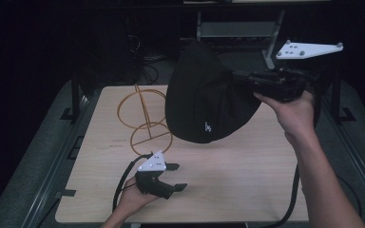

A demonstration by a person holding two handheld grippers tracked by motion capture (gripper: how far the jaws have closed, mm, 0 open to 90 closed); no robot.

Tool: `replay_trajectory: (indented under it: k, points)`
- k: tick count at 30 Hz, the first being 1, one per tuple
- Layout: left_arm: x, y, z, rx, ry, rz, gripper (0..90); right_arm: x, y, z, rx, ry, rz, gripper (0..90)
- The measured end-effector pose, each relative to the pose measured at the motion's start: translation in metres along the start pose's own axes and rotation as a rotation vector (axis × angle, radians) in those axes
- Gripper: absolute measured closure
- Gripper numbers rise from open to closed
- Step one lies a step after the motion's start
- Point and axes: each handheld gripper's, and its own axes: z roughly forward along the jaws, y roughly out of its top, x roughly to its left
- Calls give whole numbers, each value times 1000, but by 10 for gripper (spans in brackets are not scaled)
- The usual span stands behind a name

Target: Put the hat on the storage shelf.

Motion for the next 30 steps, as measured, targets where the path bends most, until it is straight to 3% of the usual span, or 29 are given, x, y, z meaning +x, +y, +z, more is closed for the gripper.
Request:
replay_trajectory:
  k: [30]
  points:
    - [-3, 0, -2, -18, -3, 22, 278, 21, 50, 78, 28, 100, -54, 884]
